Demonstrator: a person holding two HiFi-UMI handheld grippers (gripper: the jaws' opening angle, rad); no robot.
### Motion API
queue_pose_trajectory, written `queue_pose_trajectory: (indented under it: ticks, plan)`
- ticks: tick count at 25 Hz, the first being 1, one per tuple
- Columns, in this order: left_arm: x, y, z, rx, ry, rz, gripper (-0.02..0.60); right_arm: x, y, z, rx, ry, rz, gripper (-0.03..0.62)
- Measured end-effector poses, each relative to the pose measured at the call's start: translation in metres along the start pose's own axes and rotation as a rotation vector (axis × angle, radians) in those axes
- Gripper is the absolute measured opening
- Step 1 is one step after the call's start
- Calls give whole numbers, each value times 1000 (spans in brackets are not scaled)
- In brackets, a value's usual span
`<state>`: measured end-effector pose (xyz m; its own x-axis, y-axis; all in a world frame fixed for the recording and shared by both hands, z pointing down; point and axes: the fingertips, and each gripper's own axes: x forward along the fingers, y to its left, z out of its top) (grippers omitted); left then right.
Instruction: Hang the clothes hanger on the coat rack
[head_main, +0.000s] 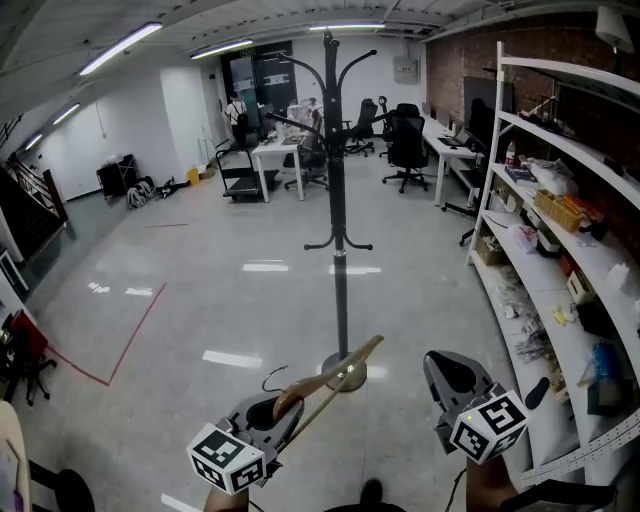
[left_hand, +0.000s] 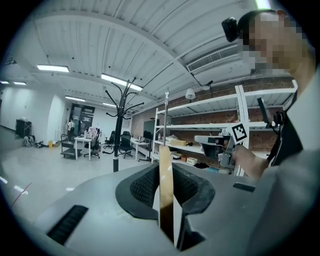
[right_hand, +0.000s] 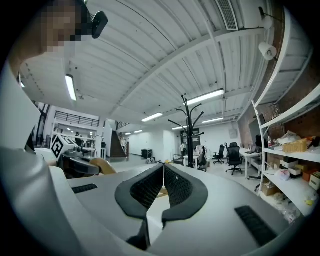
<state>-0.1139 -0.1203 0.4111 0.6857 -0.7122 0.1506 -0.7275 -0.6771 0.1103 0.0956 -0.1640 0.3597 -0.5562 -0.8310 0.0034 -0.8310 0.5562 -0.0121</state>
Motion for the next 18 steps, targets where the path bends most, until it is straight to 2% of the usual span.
queue_pose_trajectory:
  ticks: [6, 9, 14, 18]
  plan:
    - [66, 27, 32, 20, -27, 4, 54, 50, -59, 18, -16, -32, 41, 8]
    - [96, 43, 41, 32, -15, -11, 52, 74, -83, 24, -27, -38, 50, 8]
    - [143, 83, 53, 53, 6, -50, 52, 116, -110, 23, -23, -39, 58, 8]
    - [187, 117, 76, 75, -15, -125, 54, 160, -135, 28, -30, -50, 47, 8]
